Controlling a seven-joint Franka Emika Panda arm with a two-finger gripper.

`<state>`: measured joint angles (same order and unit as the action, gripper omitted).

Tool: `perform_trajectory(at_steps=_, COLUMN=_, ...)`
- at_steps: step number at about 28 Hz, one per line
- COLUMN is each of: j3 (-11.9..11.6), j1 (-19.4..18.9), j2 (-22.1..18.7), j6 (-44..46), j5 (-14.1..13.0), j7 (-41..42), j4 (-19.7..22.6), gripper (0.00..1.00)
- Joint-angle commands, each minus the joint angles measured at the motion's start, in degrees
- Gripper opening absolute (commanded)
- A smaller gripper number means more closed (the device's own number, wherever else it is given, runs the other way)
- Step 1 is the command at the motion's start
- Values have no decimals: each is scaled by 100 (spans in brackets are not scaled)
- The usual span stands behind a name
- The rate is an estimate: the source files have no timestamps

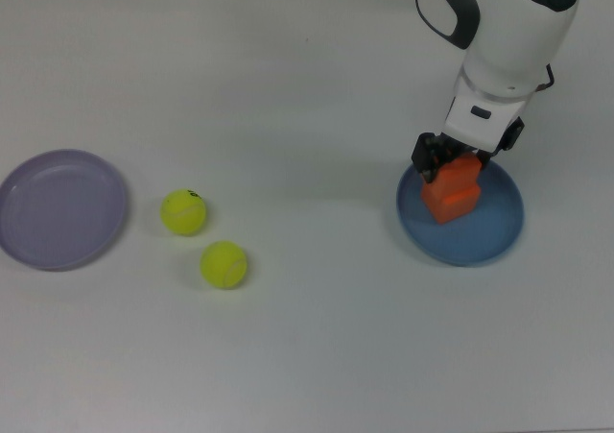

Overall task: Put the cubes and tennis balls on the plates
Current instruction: 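Open the gripper and lift away from the cube stack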

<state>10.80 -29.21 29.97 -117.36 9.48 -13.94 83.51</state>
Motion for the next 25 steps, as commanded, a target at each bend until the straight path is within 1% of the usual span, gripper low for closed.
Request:
perform_trajectory(at_steps=1, j3=10, j1=12, j2=-499, j6=449, j5=63, j7=49, j4=192, gripper=100)
perform_trajectory(at_steps=4, j3=1, j1=39, j2=-720, j6=644, j5=19, j7=84, j4=192, gripper=100)
perform_trajectory(at_steps=5, j3=-8, j1=100, j2=-886, j6=775, j5=-51, j7=145, j4=192, gripper=100)
perform_trajectory(at_steps=8, j3=-25, j1=267, j2=-1106, j6=952, j5=-227, j7=338, j4=174, gripper=100)
perform_trajectory(at_steps=9, j3=-51, j1=319, j2=-1168, j6=978, j5=-323, j7=426, j4=157, gripper=100)
perform_trajectory(at_steps=10, j3=-113, j1=424, j2=-1290, j6=1004, j5=-559, j7=601, j4=139, gripper=100)
perform_trajectory(at_steps=12, j3=-236, j1=565, j2=-1405, j6=1022, j5=-728, j7=848, j4=139, gripper=100)
perform_trajectory(at_steps=15, j3=-543, j1=671, j2=-1494, j6=1110, j5=-860, j7=1313, j4=139, gripper=100)
perform_trajectory(at_steps=16, j3=-814, j1=698, j2=-1503, j6=1197, j5=-939, j7=1645, j4=130, gripper=100)
perform_trajectory(at_steps=20, j3=-1369, j1=715, j2=-1511, j6=1277, j5=-1185, j7=2122, j4=113, gripper=100)
perform_trajectory(at_steps=21, j3=-1614, j1=724, j2=-1511, j6=1277, j5=-1299, j7=2306, j4=121, gripper=100)
perform_trajectory(at_steps=23, j3=-1852, j1=733, j2=-1494, j6=1277, j5=-1405, j7=2535, j4=139, gripper=100)
perform_trajectory(at_steps=25, j3=-2028, j1=785, j2=-1485, j6=1277, j5=-1545, j7=2773, j4=165, gripper=100)
